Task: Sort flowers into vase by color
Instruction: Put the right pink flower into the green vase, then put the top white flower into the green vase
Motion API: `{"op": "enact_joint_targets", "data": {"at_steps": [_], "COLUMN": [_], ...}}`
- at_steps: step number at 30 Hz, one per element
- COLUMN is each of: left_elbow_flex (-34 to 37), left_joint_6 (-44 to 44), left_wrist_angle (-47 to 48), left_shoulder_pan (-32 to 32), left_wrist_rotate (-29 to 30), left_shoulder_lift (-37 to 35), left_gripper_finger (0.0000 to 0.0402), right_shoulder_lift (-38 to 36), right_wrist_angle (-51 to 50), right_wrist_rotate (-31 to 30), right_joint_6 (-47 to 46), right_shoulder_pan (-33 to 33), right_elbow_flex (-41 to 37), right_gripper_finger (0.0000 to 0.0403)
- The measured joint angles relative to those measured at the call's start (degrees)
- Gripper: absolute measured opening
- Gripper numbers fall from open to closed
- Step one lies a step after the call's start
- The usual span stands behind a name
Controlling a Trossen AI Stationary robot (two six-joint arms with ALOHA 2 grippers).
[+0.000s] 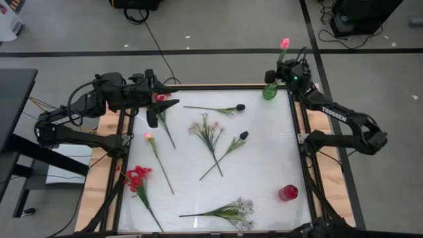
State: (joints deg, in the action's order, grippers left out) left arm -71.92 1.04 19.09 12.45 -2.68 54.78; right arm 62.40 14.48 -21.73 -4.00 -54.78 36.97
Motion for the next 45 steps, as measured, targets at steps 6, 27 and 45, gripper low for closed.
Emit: {"op": "enact_joint_targets", "data": {"at_steps": [6, 27, 45], "left_elbow_flex": [0.00, 0.00, -0.02], "left_joint_6": [0.00, 0.00, 0.00], "left_wrist_angle": [0.00, 0.00, 0.00], "left_shoulder_pan": [0.00, 0.00, 0.00], "left_wrist_rotate": [0.00, 0.00, 0.00], "left_shoulder_lift": [0.00, 0.00, 0.00], "left_gripper_finger": [0.0194, 0.0194, 0.0194], "right_shoulder_lift": [0.74, -0.57, -0.17], "right_wrist_angle": [-0.47, -35.22, -58.11], "right_wrist_rotate": [2.37, 9.88, 19.84], "right_joint_6": [-3.25, -14.11, -28.62], "right_shoulder_pan": [-1.00, -4.02, 2.09], "right_elbow_flex": [-0.02, 13.72, 26.76], "right_gripper_finger": [0.0053, 0.0185, 0.0184]}}
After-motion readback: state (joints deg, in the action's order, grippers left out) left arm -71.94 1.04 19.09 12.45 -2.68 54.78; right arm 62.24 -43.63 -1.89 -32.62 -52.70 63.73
